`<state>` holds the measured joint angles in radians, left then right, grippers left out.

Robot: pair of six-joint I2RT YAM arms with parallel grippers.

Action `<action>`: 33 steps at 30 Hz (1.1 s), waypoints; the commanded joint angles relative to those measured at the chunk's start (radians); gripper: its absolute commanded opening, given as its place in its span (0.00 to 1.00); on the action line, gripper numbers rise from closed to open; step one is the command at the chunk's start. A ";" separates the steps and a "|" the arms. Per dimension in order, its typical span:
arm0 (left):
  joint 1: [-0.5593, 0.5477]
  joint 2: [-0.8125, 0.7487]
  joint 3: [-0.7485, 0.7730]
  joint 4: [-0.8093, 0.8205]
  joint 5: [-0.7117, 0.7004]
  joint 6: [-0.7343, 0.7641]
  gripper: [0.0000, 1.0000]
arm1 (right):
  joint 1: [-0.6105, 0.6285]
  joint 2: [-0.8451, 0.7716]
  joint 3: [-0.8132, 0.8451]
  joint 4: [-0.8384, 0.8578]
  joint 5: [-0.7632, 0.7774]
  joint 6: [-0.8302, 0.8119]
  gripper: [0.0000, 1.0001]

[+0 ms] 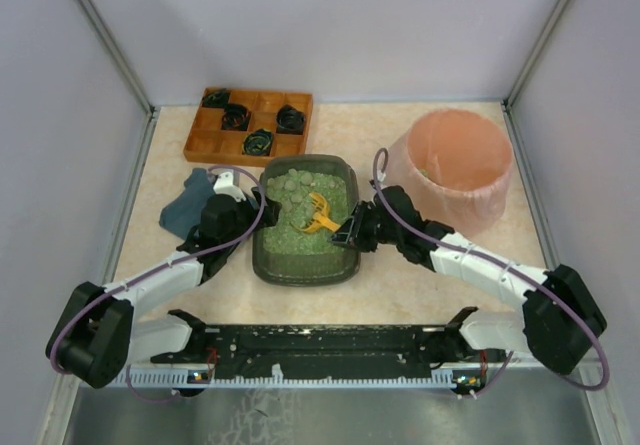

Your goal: Clean the litter box

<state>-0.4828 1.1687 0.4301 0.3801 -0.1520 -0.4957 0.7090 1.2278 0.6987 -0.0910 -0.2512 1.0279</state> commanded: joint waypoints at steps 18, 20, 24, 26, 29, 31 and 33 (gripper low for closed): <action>-0.004 -0.018 0.024 0.003 -0.011 0.012 0.87 | -0.074 -0.320 -0.260 0.351 -0.064 0.051 0.00; -0.004 -0.020 0.023 0.003 -0.011 0.011 0.87 | -0.075 -0.343 -0.279 0.351 -0.025 0.080 0.00; -0.004 -0.018 0.023 0.005 -0.008 0.011 0.87 | -0.077 -0.293 -0.313 0.516 -0.151 0.133 0.00; -0.004 -0.015 0.025 0.005 -0.008 0.011 0.87 | -0.081 -0.287 -0.308 0.506 -0.156 0.129 0.00; -0.005 -0.018 0.022 0.005 -0.009 0.010 0.87 | -0.092 -0.319 -0.341 0.478 -0.087 0.175 0.00; -0.004 -0.020 0.021 0.006 -0.009 0.009 0.87 | -0.091 -0.297 -0.351 0.580 -0.127 0.194 0.00; -0.004 -0.018 0.021 0.006 -0.005 0.007 0.87 | -0.090 -0.241 -0.313 0.616 -0.240 0.182 0.00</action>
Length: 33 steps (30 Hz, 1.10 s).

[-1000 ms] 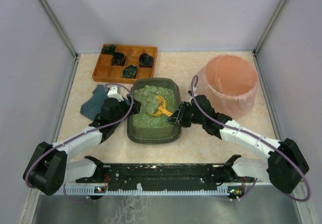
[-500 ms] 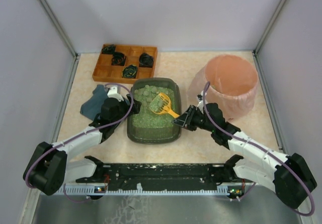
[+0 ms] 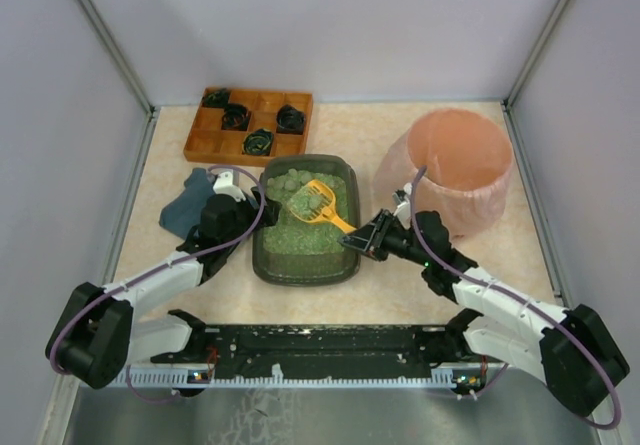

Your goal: Clean the litter box

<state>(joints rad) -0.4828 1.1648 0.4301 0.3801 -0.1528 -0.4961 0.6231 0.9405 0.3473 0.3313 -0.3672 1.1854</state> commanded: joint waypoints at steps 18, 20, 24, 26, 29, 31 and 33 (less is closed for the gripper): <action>-0.004 -0.006 0.022 0.011 -0.004 0.006 0.87 | -0.041 -0.002 0.008 0.118 -0.103 0.015 0.00; -0.004 -0.001 0.025 0.008 -0.002 0.007 0.87 | -0.071 -0.022 -0.013 0.091 -0.081 0.031 0.00; -0.004 -0.010 0.019 0.009 -0.007 0.006 0.87 | -0.082 -0.059 -0.076 0.205 -0.063 0.094 0.00; -0.004 -0.006 0.021 0.014 -0.002 0.005 0.87 | -0.055 -0.008 -0.015 0.172 -0.125 0.035 0.00; -0.004 0.004 0.027 0.007 0.003 0.006 0.87 | -0.090 -0.058 -0.043 0.114 -0.068 0.054 0.00; -0.005 0.000 0.025 0.006 0.001 0.004 0.87 | -0.101 -0.088 -0.091 0.187 -0.036 0.103 0.00; -0.005 -0.004 0.020 0.014 0.002 0.005 0.87 | -0.053 -0.022 -0.059 0.234 -0.084 0.086 0.00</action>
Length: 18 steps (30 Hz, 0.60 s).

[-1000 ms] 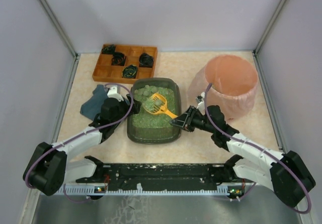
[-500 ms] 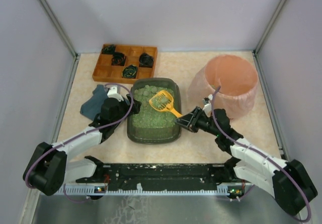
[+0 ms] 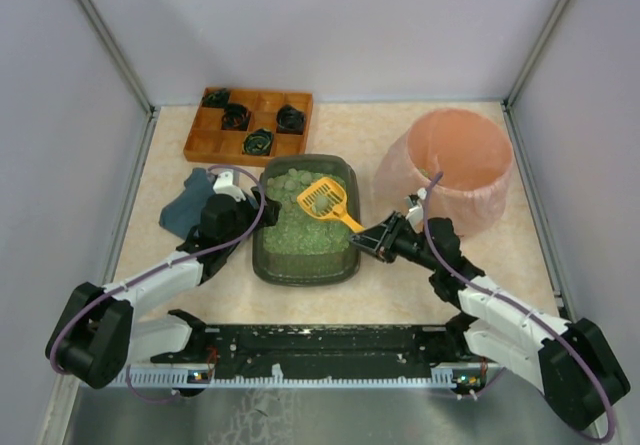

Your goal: Clean the litter box

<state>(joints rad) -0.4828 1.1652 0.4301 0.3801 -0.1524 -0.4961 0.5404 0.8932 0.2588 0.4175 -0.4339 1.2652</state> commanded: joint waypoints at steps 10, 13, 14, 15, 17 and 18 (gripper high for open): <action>-0.004 0.001 0.022 0.016 0.010 0.004 0.87 | 0.064 0.064 0.074 0.117 -0.025 -0.029 0.00; -0.004 0.007 0.031 0.003 0.012 0.003 0.86 | 0.034 0.025 0.062 0.036 0.022 -0.025 0.00; -0.005 0.004 0.030 0.002 0.009 0.003 0.86 | 0.014 -0.009 0.028 0.049 0.051 0.009 0.00; -0.004 -0.002 0.026 0.004 0.007 0.003 0.86 | 0.008 -0.029 -0.004 0.100 0.068 0.037 0.00; -0.005 -0.007 0.019 0.013 0.007 0.004 0.87 | 0.034 0.011 0.012 0.153 0.027 0.027 0.00; -0.004 -0.006 0.020 0.015 0.009 0.004 0.86 | 0.057 0.044 0.049 0.141 -0.011 -0.005 0.00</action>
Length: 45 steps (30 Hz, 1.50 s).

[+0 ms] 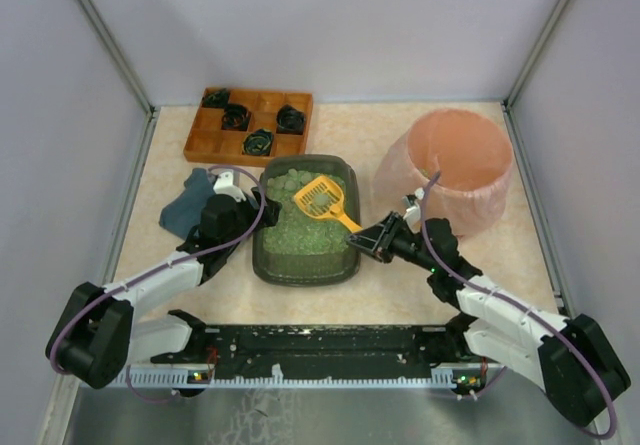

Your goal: Clean the litter box

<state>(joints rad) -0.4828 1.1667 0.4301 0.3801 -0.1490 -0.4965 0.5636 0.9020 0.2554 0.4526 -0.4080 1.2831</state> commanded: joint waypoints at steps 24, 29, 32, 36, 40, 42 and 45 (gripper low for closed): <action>-0.004 -0.004 0.028 0.004 0.007 0.002 0.86 | -0.022 -0.052 -0.004 0.036 0.025 0.051 0.00; -0.005 0.003 0.026 0.013 0.015 0.003 0.86 | 0.021 0.036 0.084 0.036 -0.094 -0.032 0.00; -0.004 0.004 0.031 0.004 0.013 0.002 0.86 | 0.001 -0.035 0.040 -0.022 0.020 -0.004 0.00; -0.004 -0.009 0.022 0.012 0.007 0.004 0.86 | 0.033 0.025 0.058 0.112 -0.064 0.002 0.00; -0.004 0.002 0.031 0.002 0.010 0.003 0.86 | 0.025 0.018 0.066 0.056 -0.046 0.008 0.00; -0.004 -0.004 0.028 0.001 0.004 0.004 0.86 | 0.018 -0.029 0.032 0.035 0.034 0.038 0.00; -0.004 -0.011 0.022 0.009 0.004 0.004 0.86 | 0.055 0.018 0.069 0.070 -0.025 0.013 0.00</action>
<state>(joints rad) -0.4828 1.1732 0.4305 0.3779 -0.1410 -0.4965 0.5884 0.9096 0.2787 0.4397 -0.4194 1.3094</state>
